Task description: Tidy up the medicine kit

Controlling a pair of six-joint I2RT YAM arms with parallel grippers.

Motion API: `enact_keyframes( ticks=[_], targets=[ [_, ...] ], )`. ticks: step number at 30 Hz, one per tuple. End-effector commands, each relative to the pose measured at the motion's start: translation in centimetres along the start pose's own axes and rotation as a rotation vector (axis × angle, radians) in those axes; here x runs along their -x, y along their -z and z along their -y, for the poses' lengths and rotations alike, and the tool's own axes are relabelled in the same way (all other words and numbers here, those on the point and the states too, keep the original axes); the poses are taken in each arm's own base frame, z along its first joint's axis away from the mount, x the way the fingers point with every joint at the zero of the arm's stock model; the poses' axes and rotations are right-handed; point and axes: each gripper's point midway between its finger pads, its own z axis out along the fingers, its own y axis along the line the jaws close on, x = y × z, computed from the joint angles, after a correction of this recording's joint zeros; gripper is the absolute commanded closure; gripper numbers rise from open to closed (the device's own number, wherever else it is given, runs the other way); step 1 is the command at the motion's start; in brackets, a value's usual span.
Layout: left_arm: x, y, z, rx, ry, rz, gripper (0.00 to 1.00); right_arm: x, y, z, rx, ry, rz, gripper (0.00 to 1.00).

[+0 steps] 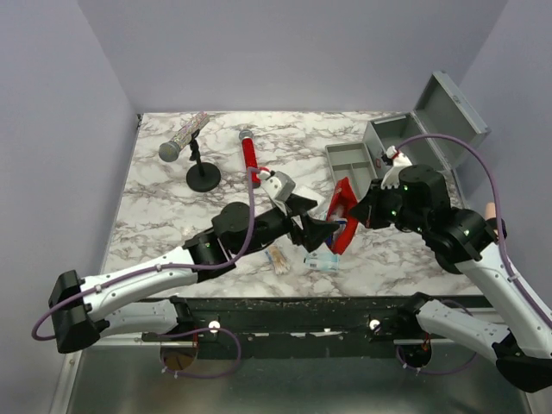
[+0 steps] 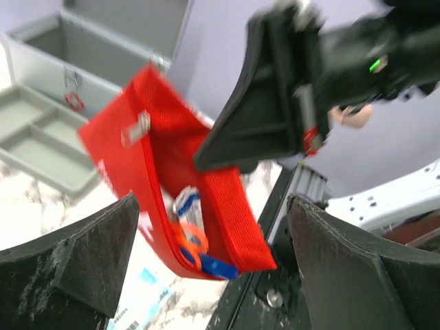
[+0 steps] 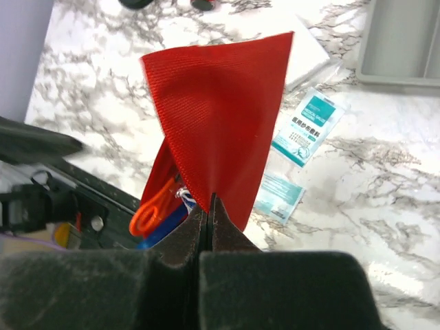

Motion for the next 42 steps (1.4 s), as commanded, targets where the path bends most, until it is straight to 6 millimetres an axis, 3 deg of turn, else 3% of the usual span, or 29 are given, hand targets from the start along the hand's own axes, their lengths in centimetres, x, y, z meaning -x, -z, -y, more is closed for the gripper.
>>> enact_keyframes(
  ticks=[1,4,7,11,17,24,34,42],
  targets=[
    [5.1,2.3,0.0,0.075,-0.09,0.076,0.01,0.2,0.2,-1.9,0.133,0.19,-0.034,0.99],
    [6.3,4.5,-1.1,0.145,-0.141,0.106,0.01,-0.8,0.3,-3.3,0.236,0.247,-0.088,0.99],
    [6.4,6.4,-1.2,0.104,-0.202,0.115,0.01,-2.5,1.0,-5.8,0.424,0.301,-0.166,0.99],
    [4.9,7.7,0.1,-0.072,-0.278,0.019,0.01,-4.8,3.0,-8.9,0.685,0.337,-0.287,0.99],
    [5.3,10.5,3.2,-0.317,-0.346,-0.023,0.01,-5.9,5.1,-10.4,0.829,0.372,-0.318,0.99],
    [3.0,10.1,4.8,-0.505,-0.353,-0.169,0.05,-6.5,5.7,-10.6,0.852,0.381,-0.337,0.99],
    [3.6,8.6,5.5,-0.654,-0.298,-0.195,0.22,-7.0,5.9,-10.5,0.853,0.392,-0.341,0.99],
    [6.0,8.3,6.6,-0.776,-0.233,-0.156,0.28,-7.4,5.6,-10.0,0.828,0.394,-0.338,0.99]
  ],
)
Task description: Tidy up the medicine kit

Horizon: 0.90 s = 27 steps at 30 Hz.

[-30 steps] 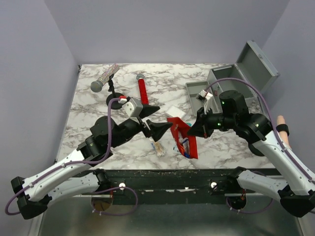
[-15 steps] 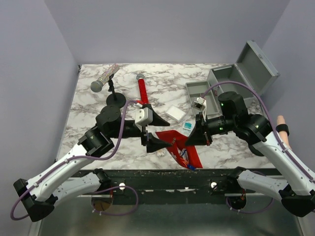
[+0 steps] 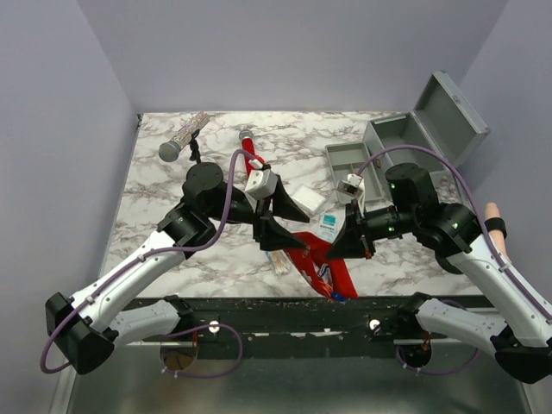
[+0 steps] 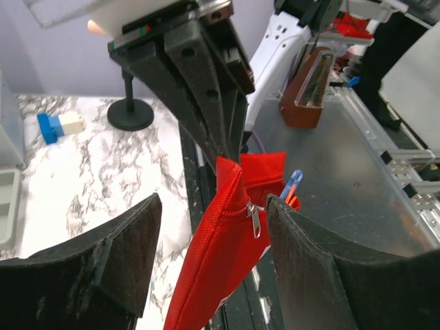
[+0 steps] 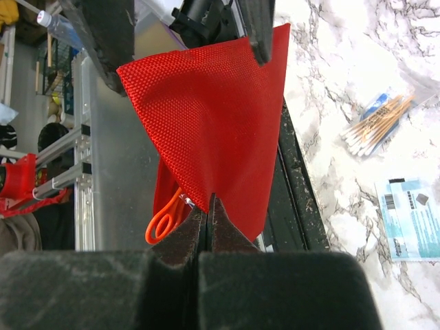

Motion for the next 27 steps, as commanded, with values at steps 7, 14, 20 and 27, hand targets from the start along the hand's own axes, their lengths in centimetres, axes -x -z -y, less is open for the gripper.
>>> enact_keyframes(
  ticks=[7,14,20,27],
  targets=[
    [3.1,-0.4,2.4,-0.213,0.011,0.05,0.37,-0.7,0.0,0.2,-0.012,0.012,-0.005,0.99],
    [2.1,-0.8,2.0,-0.242,0.093,0.021,0.55,-0.4,0.1,0.4,-0.032,0.014,0.002,0.99],
    [0.9,-0.9,1.4,-0.225,0.135,-0.001,0.59,-0.1,0.1,0.4,-0.036,0.02,0.007,0.99],
    [-0.2,-0.8,0.9,-0.174,0.139,-0.016,0.33,0.0,0.1,0.5,-0.044,0.018,0.009,0.99]
  ],
)
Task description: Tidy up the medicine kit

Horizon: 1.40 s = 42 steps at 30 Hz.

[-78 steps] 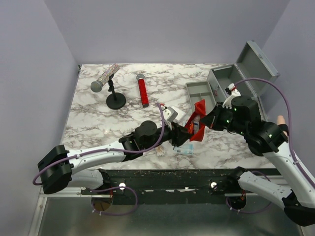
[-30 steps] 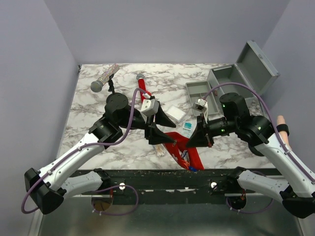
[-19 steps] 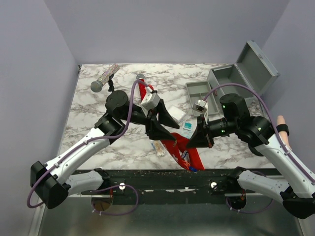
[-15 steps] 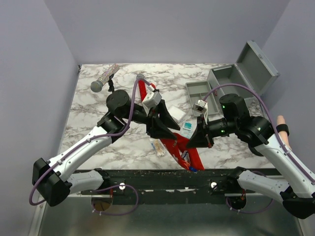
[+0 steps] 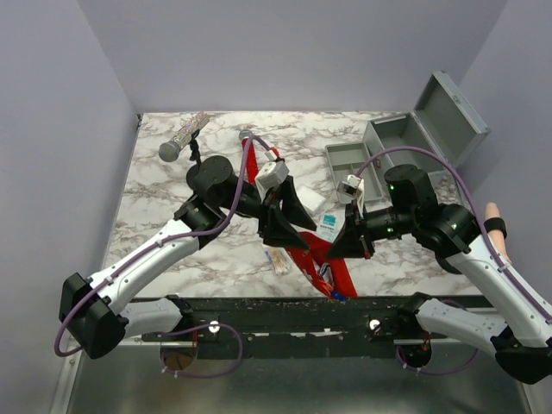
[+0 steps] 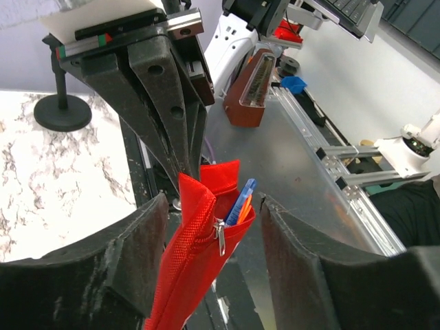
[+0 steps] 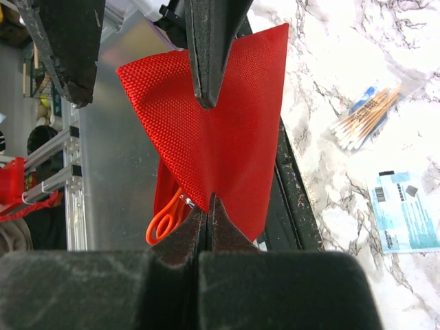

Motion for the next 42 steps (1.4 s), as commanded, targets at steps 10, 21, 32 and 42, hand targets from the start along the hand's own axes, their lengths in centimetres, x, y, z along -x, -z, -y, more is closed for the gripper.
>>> enact_keyframes(
  ticks=[10,21,32,42],
  targets=[
    [-1.3,-0.2,-1.0,0.03,0.016,-0.031,0.51,0.8,0.3,-0.4,-0.005,0.018,0.017,0.99],
    [-1.6,-0.9,-1.1,0.014,0.028,-0.038,1.0,0.7,0.1,0.1,-0.019,0.011,0.011,0.99],
    [-1.4,1.8,-5.5,0.433,-0.003,0.069,1.0,6.8,5.6,8.2,-0.653,-0.06,0.38,0.54],
    [-1.8,7.3,-9.1,0.772,0.029,0.521,1.0,6.4,8.2,11.0,-0.825,-0.191,0.617,0.42]
  ],
)
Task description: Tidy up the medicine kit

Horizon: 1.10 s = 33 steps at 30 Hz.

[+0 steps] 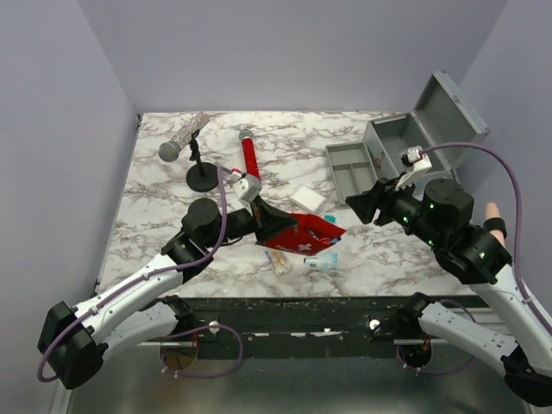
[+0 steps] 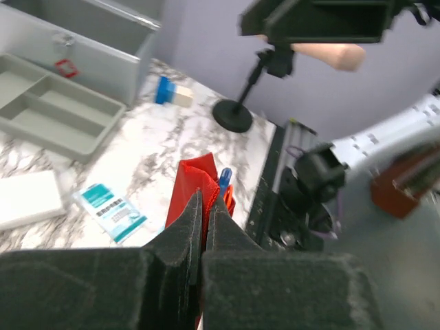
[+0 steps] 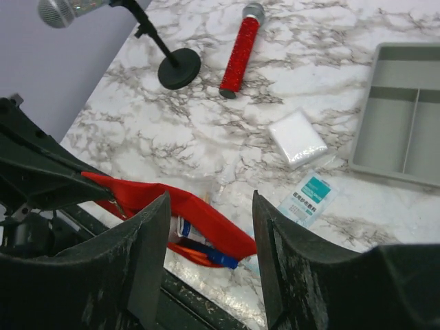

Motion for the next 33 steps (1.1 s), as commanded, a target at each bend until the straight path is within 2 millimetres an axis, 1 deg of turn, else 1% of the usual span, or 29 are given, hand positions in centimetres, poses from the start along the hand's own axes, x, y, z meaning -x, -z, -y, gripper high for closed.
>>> enact_keyframes(
  ticks=[1,3,4,6,8,12,15,18,21,25,27,29,30,33],
  targets=[
    [1.4,1.2,-3.6,0.179,0.147,0.315,1.0,-0.9,-0.9,2.5,-0.117,-0.086,0.069,0.42],
    [0.9,0.8,-4.5,0.193,0.203,0.359,1.0,-1.8,-1.0,2.7,-0.116,-0.088,0.054,0.43],
    [0.4,0.6,-5.2,0.207,0.229,0.369,1.0,-2.3,-1.1,2.7,-0.109,-0.081,0.043,0.44],
    [-0.1,0.7,-6.1,0.229,0.265,0.407,1.0,-3.8,-1.6,2.8,-0.103,-0.072,-0.01,0.44],
    [-0.9,1.3,-7.6,0.295,0.285,0.442,1.0,-5.6,-2.2,2.9,-0.096,-0.08,-0.064,0.44],
    [-4.2,2.9,-10.6,0.464,0.282,0.389,1.0,-8.8,-3.6,3.2,-0.092,-0.113,-0.145,0.45],
    [-6.2,4.7,-11.9,0.559,0.275,0.365,1.0,-10.4,-4.8,3.5,-0.097,-0.127,-0.181,0.46],
    [-8.1,6.0,-12.7,0.626,0.28,0.329,1.0,-11.7,-6.2,3.9,-0.112,-0.142,-0.21,0.46],
    [-9.6,7.0,-13.0,0.655,0.272,0.305,1.0,-12.3,-7.9,3.9,-0.111,-0.162,-0.219,0.46],
    [-11.1,7.4,-13.1,0.677,0.254,0.265,1.0,-12.3,-10.3,4.0,-0.124,-0.176,-0.218,0.46],
    [-11.5,7.4,-13.0,0.683,0.238,0.248,1.0,-12.2,-11.6,4.0,-0.128,-0.174,-0.224,0.46],
    [-11.7,7.3,-12.8,0.682,0.221,0.237,1.0,-12.3,-13.0,3.8,-0.12,-0.167,-0.245,0.46],
    [-11.7,7.3,-12.8,0.682,0.209,0.235,1.0,-12.1,-13.5,3.6,-0.113,-0.163,-0.25,0.47],
    [-11.7,7.2,-12.7,0.686,0.186,0.228,1.0,-12.8,-14.8,2.9,-0.074,-0.165,-0.295,0.5]
  ],
)
